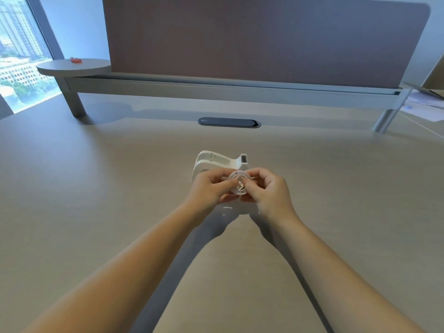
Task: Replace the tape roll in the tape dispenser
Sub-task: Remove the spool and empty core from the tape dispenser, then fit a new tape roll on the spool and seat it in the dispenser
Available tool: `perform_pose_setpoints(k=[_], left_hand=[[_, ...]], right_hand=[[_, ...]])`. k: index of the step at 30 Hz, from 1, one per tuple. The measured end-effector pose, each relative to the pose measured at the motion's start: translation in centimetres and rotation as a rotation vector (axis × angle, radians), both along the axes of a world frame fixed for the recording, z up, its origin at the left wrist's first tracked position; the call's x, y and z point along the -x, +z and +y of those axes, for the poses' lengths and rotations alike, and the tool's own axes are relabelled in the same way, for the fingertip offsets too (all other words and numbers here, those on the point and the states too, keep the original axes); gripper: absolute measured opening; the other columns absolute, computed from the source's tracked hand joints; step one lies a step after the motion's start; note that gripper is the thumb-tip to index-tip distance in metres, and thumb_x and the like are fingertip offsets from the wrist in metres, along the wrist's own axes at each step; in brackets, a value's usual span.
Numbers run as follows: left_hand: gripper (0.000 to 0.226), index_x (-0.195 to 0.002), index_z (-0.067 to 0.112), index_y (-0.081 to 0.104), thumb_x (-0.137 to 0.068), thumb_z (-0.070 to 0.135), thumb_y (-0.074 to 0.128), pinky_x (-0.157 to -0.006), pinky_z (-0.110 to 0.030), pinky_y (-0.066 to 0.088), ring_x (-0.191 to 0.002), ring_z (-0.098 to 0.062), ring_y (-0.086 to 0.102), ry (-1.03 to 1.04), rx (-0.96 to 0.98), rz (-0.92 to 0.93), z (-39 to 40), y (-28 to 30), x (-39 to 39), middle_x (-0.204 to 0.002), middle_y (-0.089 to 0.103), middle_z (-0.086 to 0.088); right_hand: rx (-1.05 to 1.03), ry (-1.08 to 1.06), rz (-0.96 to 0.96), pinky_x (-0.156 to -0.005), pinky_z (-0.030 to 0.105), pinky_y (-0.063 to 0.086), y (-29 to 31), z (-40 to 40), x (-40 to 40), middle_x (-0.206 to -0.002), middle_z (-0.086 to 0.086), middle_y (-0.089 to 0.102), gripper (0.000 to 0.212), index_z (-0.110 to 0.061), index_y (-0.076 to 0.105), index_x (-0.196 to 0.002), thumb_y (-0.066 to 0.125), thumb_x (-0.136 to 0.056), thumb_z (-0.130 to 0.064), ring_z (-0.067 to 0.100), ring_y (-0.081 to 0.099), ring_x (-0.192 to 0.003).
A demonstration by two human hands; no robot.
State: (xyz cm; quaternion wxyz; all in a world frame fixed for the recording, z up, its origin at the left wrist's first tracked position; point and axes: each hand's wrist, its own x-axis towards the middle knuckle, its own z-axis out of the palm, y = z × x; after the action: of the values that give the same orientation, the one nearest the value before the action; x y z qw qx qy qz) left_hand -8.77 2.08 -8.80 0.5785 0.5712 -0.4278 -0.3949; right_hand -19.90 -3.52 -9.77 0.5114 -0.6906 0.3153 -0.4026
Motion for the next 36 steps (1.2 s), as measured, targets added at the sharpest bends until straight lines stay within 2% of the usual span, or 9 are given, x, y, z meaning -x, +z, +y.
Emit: perform_pose_setpoints(k=[2, 5, 10, 16, 21, 28, 31, 33, 36], left_hand=[[0.013, -0.079, 0.017, 0.066, -0.080, 0.010, 0.055, -0.062, -0.017, 0.056, -0.067, -0.011, 0.067, -0.026, -0.008, 0.124, -0.1, 0.1, -0.4, -0.066, 0.071, 0.004], [0.013, -0.083, 0.011, 0.065, -0.083, 0.014, 0.052, -0.055, -0.016, 0.055, -0.056, -0.009, 0.066, 0.018, -0.025, 0.230, -0.1, -0.2, -0.9, -0.055, 0.070, 0.005], [0.021, -0.099, 0.002, 0.059, -0.078, 0.006, 0.058, -0.058, -0.016, 0.053, -0.067, -0.015, 0.059, 0.140, -0.055, 0.028, -0.2, -1.7, -0.5, -0.074, 0.061, -0.004], [0.014, -0.094, 0.005, 0.058, -0.080, 0.003, 0.054, -0.052, -0.009, 0.050, -0.059, -0.010, 0.056, 0.125, -0.011, -0.034, 0.0, -1.9, -0.2, -0.070, 0.055, -0.006], [0.008, -0.074, 0.010, 0.059, -0.080, 0.008, 0.056, -0.052, -0.012, 0.049, -0.053, -0.002, 0.058, 0.086, -0.007, -0.001, -0.5, -1.6, 0.1, -0.069, 0.058, -0.005], [0.009, -0.072, 0.010, 0.062, -0.079, 0.012, 0.058, -0.052, -0.009, 0.049, -0.051, 0.000, 0.060, 0.081, -0.033, 0.021, -1.1, -1.6, 0.6, -0.067, 0.061, -0.004], [0.004, -0.080, 0.011, 0.062, -0.078, 0.013, 0.059, -0.067, -0.017, 0.054, -0.063, -0.005, 0.063, 0.076, -0.055, 0.023, -1.1, -1.6, 0.5, -0.074, 0.062, -0.006], [0.010, -0.088, 0.012, 0.061, -0.078, 0.011, 0.059, -0.072, -0.024, 0.055, -0.070, -0.014, 0.064, 0.083, -0.067, 0.068, -0.9, -1.4, 0.4, -0.080, 0.063, -0.009], [0.014, -0.093, 0.006, 0.061, -0.080, 0.006, 0.055, -0.055, -0.013, 0.054, -0.053, -0.006, 0.063, 0.082, -0.060, 0.152, -0.3, -0.9, 0.6, -0.074, 0.061, -0.008]], right_hand=[[0.019, 0.005, 0.041, -0.066, 0.023, 0.056, 0.0, -0.4, 0.2, -0.078, -0.004, 0.065, 0.007, -0.024, 0.063, -0.080, 0.057, -0.082, -0.024, 0.013, 0.064, -0.078], [-0.011, -0.040, 0.051, -0.058, 0.015, 0.052, 0.0, -0.9, 0.6, -0.074, -0.005, 0.063, 0.008, -0.018, 0.064, -0.083, 0.056, -0.082, -0.018, 0.012, 0.061, -0.070], [0.123, -0.091, 0.309, -0.071, 0.031, 0.048, -0.3, -1.5, 2.1, -0.076, 0.001, 0.060, 0.018, -0.010, 0.064, -0.096, 0.056, -0.081, -0.014, 0.020, 0.057, -0.074], [0.259, -0.064, 0.588, -0.074, 0.031, 0.044, -0.9, -1.2, 3.4, -0.089, 0.011, 0.068, 0.016, -0.008, 0.064, -0.085, 0.056, -0.080, -0.020, 0.023, 0.058, -0.083], [0.335, -0.167, 0.541, -0.067, 0.022, 0.032, -0.9, -1.8, 3.5, -0.098, 0.013, 0.067, 0.022, -0.004, 0.066, -0.091, 0.057, -0.081, -0.021, 0.018, 0.053, -0.082], [0.285, -0.296, 0.632, -0.093, 0.033, 0.037, -2.1, -4.5, 3.8, -0.118, 0.011, 0.049, 0.029, -0.014, 0.061, -0.105, 0.059, -0.078, -0.023, 0.027, 0.042, -0.115], [0.295, -0.257, 0.760, -0.098, 0.036, 0.032, -2.2, -4.9, 3.5, -0.124, 0.010, 0.051, 0.032, -0.016, 0.059, -0.110, 0.057, -0.080, -0.027, 0.028, 0.039, -0.119], [0.293, -0.245, 0.728, -0.095, 0.035, 0.034, -2.1, -4.8, 3.5, -0.123, 0.011, 0.053, 0.031, -0.013, 0.060, -0.108, 0.057, -0.080, -0.025, 0.028, 0.043, -0.117], [0.184, -0.216, 0.460, -0.076, 0.017, 0.031, -1.1, -3.6, 3.8, -0.111, 0.005, 0.050, 0.026, -0.007, 0.062, -0.102, 0.060, -0.078, -0.016, 0.018, 0.047, -0.099]])
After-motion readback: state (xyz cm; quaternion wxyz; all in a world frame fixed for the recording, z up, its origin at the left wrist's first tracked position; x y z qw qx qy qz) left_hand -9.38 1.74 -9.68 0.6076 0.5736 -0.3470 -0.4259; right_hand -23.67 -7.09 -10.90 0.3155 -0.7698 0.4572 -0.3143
